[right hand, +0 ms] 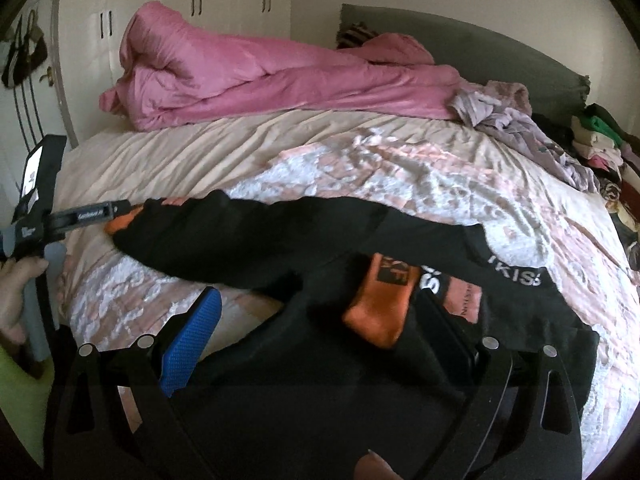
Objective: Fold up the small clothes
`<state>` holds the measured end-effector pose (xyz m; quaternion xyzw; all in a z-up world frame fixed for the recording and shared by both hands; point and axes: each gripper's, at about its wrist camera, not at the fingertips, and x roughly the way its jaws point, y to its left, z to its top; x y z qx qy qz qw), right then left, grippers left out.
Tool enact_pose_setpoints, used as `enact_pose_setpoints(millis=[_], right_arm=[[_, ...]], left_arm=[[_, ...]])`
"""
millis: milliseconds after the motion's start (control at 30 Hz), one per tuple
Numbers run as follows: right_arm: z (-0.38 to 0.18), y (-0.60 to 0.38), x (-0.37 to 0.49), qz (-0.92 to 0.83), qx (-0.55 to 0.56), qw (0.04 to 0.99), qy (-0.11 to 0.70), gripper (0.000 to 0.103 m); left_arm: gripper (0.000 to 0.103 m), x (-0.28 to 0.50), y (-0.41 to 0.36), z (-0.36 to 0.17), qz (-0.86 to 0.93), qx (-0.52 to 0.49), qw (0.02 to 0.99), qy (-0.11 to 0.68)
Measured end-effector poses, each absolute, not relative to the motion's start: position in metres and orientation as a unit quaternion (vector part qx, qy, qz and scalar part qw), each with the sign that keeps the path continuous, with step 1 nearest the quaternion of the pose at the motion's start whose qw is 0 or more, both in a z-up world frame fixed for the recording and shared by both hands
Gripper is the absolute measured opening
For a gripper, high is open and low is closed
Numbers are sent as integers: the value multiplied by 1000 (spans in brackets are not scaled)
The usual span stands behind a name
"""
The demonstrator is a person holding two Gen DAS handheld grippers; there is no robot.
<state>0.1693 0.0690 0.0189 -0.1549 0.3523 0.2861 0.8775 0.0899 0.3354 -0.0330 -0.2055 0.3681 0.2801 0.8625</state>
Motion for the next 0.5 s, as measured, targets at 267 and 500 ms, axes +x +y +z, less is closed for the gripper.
enact_pose_setpoints(millis=[267, 500], right_arm=[[1, 82, 173, 278, -151, 871, 376, 96], [-6, 70, 176, 272, -107, 872, 392, 96]], left_arm=[[55, 102, 349, -58, 273, -239, 852, 377], [13, 112, 340, -60, 225, -224, 870, 376]])
